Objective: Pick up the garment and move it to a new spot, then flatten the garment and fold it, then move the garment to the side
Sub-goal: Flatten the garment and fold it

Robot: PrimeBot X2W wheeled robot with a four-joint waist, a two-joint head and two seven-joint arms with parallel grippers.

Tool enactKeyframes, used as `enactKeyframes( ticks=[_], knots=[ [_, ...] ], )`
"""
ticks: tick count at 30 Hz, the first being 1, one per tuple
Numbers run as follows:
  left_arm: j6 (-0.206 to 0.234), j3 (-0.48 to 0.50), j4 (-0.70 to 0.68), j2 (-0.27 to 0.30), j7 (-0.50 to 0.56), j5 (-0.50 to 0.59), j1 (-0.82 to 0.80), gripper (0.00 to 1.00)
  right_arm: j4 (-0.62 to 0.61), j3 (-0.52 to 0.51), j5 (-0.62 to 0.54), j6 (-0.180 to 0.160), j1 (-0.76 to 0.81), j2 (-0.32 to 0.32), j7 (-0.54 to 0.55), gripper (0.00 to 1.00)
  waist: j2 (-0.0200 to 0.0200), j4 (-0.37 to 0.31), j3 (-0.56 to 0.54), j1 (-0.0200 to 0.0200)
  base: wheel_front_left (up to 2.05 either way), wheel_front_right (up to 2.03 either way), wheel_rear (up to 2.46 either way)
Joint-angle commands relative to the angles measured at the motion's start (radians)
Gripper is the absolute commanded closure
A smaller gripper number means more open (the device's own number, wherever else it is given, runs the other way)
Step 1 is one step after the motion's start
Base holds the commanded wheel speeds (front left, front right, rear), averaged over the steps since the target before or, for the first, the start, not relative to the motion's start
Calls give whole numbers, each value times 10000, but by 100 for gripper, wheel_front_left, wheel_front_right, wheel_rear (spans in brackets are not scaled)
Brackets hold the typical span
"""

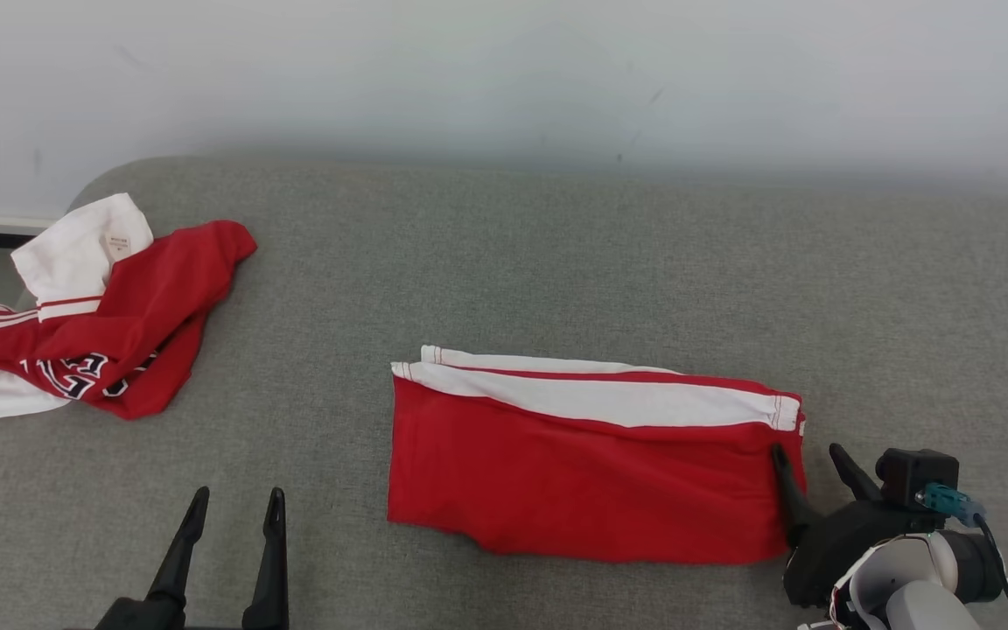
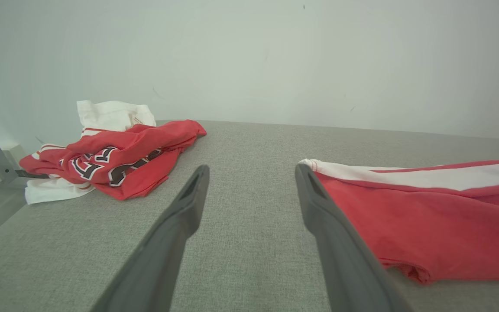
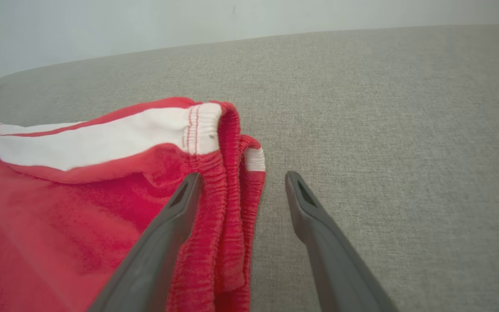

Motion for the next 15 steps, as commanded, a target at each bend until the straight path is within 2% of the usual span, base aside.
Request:
enactKeyframes(
  ticks=[1,12,13,14,15],
  knots=[
    [-10,-15,21,-39,-33,-5,-143,0,311,-44,57,11,-192,-56,-37,0,-1,83,114,-1,0,0,0],
    [0,-192,173,110,-33,-122,-308,0,2322,430,893,11,-702,155,256,0,-1,138,105,-1,0,0,0],
    [0,-220,198,128,-34,-134,-317,0,2464,529,998,11,-726,182,309,38,-1,145,81,-1,0,0,0],
    [0,-240,206,147,-33,-148,-319,0,2586,623,1074,11,-753,197,324,65,-1,147,66,-1,0,0,0],
    [-1,-270,227,158,-33,-161,-327,0,2691,682,1130,11,-784,184,292,70,-1,159,47,-1,0,0,0]
  ],
)
